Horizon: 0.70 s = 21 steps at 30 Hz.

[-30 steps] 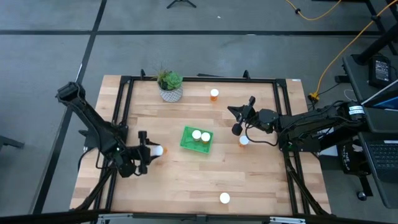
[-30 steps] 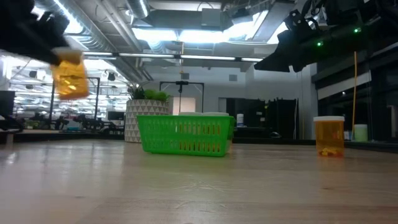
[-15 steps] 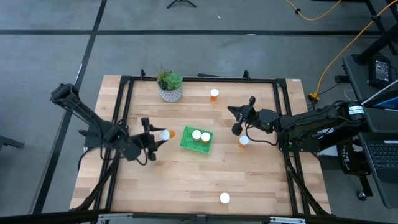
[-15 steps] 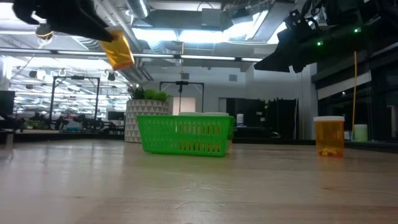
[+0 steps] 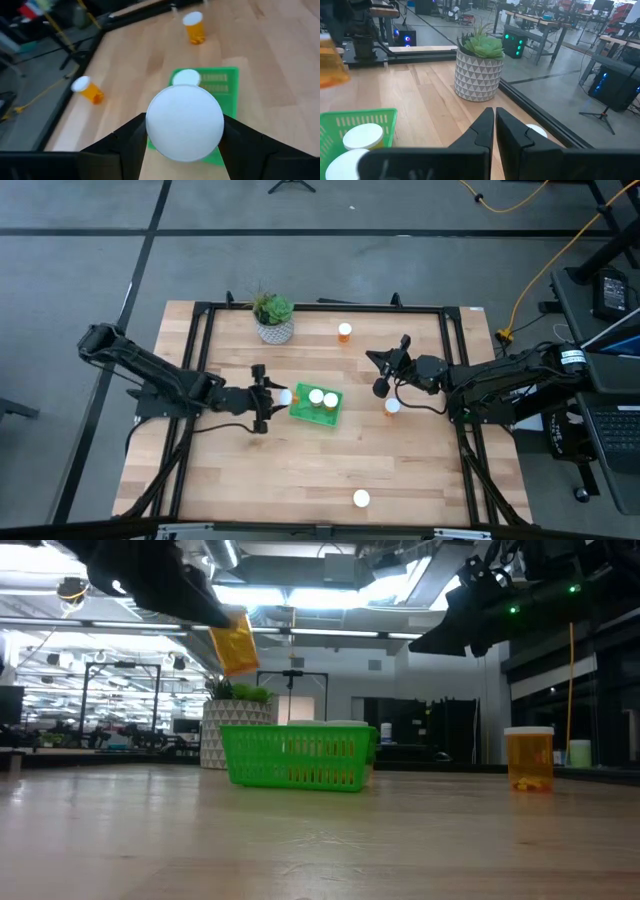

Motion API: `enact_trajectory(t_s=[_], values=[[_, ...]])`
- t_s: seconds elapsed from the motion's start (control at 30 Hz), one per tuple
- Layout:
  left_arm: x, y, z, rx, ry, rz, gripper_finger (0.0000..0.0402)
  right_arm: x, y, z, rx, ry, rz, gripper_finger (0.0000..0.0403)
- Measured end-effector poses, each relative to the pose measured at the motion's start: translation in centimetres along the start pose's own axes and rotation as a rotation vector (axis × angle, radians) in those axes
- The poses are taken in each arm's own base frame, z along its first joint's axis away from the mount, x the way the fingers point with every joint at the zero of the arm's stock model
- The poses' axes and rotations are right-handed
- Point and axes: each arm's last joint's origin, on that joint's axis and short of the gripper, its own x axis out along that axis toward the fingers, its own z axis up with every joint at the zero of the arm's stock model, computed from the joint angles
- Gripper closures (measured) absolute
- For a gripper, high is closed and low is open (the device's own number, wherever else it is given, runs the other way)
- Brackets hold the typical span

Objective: Pick and place pill bottles into a basket
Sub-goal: Put the orange medicine bottle into the green bin

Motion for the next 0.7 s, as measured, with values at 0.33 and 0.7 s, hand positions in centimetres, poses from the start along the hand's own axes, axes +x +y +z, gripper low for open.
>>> enact_trajectory(t_s=[0.33,0.7], values=[[3.4,0.7,-0.3,0.024,-0.001,-0.036,0.0190,0.0,0.0,0.0,0.000,0.001,0.000,0.0379],[5.3,1.6,-1.2,-0.013,0.059,-0.020,0.0190,0.0,0.0,-0.1,0.021,0.006,0.000,0.0380]])
